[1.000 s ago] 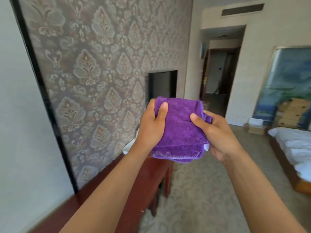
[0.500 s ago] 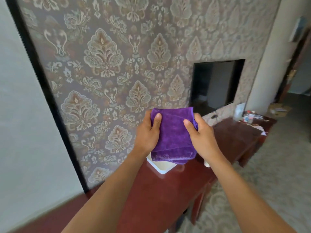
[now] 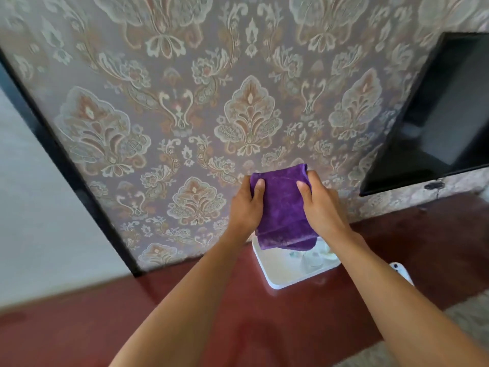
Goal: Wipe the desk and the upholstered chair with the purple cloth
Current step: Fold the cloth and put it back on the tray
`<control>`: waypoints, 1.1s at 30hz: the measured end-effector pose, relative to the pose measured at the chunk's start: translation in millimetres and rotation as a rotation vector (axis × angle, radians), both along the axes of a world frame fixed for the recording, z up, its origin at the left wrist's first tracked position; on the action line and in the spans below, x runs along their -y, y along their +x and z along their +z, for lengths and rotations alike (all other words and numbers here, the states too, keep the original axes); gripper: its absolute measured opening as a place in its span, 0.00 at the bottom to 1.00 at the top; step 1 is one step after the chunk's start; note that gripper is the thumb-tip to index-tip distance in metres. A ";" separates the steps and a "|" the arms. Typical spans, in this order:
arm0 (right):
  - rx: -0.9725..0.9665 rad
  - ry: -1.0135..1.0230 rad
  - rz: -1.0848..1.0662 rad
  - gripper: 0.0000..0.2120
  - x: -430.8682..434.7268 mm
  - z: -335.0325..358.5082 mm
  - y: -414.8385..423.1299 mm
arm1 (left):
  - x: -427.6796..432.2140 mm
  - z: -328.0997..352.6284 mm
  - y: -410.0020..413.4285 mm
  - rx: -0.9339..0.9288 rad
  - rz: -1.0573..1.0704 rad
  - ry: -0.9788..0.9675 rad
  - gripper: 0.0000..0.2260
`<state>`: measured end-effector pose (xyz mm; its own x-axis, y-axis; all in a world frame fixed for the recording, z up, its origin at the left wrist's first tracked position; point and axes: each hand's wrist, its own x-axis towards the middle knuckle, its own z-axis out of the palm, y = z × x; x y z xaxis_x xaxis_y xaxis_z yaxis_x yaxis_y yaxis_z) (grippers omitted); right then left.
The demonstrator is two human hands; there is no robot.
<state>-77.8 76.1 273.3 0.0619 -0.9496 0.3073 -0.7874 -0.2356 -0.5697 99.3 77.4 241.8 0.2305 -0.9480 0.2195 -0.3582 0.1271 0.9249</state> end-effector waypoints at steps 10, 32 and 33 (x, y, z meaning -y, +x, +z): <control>-0.152 0.379 0.061 0.16 151.8 -148.5 5.8 | 113.0 -165.2 -22.1 -0.024 0.183 0.390 0.07; -0.406 0.753 0.280 0.38 196.4 -338.2 -12.1 | 158.6 -325.4 -43.0 0.760 0.167 0.626 0.17; -0.395 0.755 0.302 0.39 193.0 -332.8 -14.2 | 155.1 -316.7 -47.2 0.716 0.160 0.632 0.17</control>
